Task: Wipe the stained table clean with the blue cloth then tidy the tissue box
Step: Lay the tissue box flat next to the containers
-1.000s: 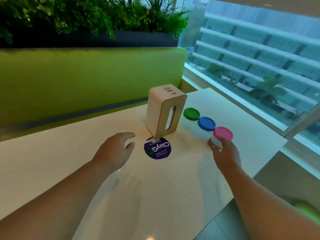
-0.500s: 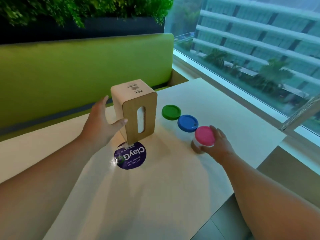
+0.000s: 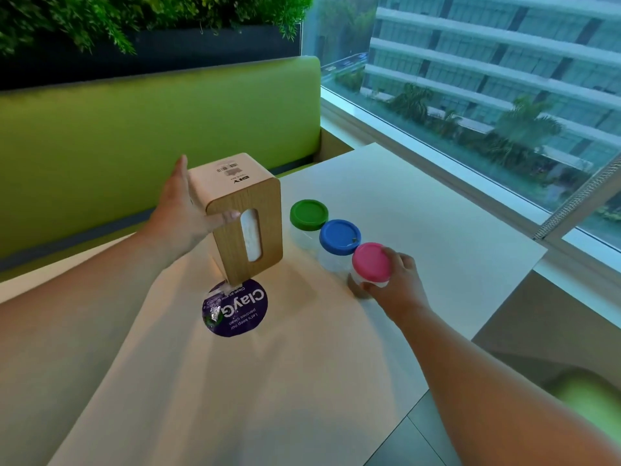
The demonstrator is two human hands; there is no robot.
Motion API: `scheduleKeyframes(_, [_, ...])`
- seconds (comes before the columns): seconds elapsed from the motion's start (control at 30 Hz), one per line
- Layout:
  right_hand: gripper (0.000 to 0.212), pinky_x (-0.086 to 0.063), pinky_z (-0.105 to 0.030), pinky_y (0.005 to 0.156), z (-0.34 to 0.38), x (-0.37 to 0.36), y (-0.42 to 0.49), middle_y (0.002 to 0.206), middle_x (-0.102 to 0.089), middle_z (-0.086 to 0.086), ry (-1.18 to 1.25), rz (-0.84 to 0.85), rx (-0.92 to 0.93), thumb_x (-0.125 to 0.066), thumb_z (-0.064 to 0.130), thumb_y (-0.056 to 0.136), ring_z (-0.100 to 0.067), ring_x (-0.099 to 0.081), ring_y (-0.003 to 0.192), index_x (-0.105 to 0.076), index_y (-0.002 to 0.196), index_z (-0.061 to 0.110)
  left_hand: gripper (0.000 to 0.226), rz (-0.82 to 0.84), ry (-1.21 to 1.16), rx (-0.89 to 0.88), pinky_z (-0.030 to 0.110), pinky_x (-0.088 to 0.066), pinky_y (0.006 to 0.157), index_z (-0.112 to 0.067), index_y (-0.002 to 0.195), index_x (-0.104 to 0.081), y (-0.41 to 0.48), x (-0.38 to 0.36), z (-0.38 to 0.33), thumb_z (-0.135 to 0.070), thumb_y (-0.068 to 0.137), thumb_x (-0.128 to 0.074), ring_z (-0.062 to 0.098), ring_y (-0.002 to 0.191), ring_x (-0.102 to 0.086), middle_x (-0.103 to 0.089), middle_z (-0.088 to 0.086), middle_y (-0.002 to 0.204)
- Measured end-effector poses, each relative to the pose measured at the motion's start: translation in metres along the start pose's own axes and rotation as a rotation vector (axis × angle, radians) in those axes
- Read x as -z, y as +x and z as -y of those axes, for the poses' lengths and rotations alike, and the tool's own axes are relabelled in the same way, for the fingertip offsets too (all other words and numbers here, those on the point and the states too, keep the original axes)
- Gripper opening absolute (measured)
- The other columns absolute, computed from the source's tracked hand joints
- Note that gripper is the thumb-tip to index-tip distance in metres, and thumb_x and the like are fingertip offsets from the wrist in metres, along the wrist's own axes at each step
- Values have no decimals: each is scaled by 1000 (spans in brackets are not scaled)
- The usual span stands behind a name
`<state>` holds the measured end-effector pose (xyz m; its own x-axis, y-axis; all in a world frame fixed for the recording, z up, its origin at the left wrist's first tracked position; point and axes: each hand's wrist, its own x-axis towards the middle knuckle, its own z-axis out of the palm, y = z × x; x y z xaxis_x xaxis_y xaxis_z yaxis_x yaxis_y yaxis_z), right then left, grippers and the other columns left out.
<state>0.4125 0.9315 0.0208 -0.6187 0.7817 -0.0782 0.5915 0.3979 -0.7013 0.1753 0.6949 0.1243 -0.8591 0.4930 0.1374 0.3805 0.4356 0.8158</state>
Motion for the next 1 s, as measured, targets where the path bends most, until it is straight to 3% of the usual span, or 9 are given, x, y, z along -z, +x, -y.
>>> scheduleKeyframes(0.17, [86,-37,-33,103,-3,-3,1,145,-26,3,-20,11,-3,-80,32,74,-22,-45,123,-31,144,27,120,13,26,-7,39,-18,117,-21,151,-1,9,2,2,-24,65,-84,17,142,-14,-12,5,156])
scheduleKeyframes(0.3, [92,-38,-42,107,-6,-3,1,150,-18,8,-69,-12,8,-82,49,66,-24,-42,127,-31,142,34,121,62,-20,6,24,-15,105,-25,150,2,18,1,2,-16,66,-84,10,137,-17,-12,3,156])
scheduleKeyframes(0.4, [90,-37,-47,107,-4,1,-1,152,-20,5,-110,-28,32,-79,52,67,-25,-39,130,-31,142,33,120,55,-7,28,29,-18,109,-27,150,-2,22,0,5,-16,64,-85,20,139,-23,-20,6,153])
scheduleKeyframes(0.57, [63,-36,-37,105,11,7,-14,142,-36,1,-48,-239,193,-72,34,81,-22,-38,126,-44,137,24,110,16,-34,45,47,-36,107,-34,141,-24,19,4,10,-26,54,-90,25,126,-41,-38,6,141])
scheduleKeyframes(0.7, [34,-45,-34,94,27,-3,-28,123,-52,-1,55,-242,277,-68,19,84,-23,-55,106,-62,118,15,83,-68,-147,42,27,-44,86,-22,134,-38,12,4,5,-16,65,-84,17,107,-48,-47,1,123])
scheduleKeyframes(0.77, [25,-48,-33,88,32,-9,-34,115,-58,0,80,-196,264,-67,19,86,-17,-59,89,-66,110,14,69,-71,-304,99,22,-44,75,-19,126,-43,7,5,3,-14,69,-81,15,100,-49,-49,-2,115])
scheduleKeyframes(0.83, [22,-45,-25,82,40,-13,-42,109,-59,2,99,-88,215,-63,23,90,-4,-56,77,-67,111,17,58,-50,-466,215,32,-48,79,-19,117,-45,3,6,5,-17,71,-79,17,96,-52,-53,-3,109])
scheduleKeyframes(0.93, [30,-43,-24,80,45,-21,-52,100,-61,3,115,35,136,-53,33,95,-8,-56,79,-59,123,25,68,42,-602,464,43,-52,86,-13,119,-47,-6,3,9,-33,63,-80,24,96,-57,-57,6,113])
scheduleKeyframes(1.0, [33,-49,-32,82,44,-24,-57,93,-63,4,198,47,57,-45,35,98,-13,-58,82,-54,129,30,60,125,-636,572,39,-54,75,-8,113,-52,-16,-7,13,-39,67,-76,27,92,-60,-60,12,111])
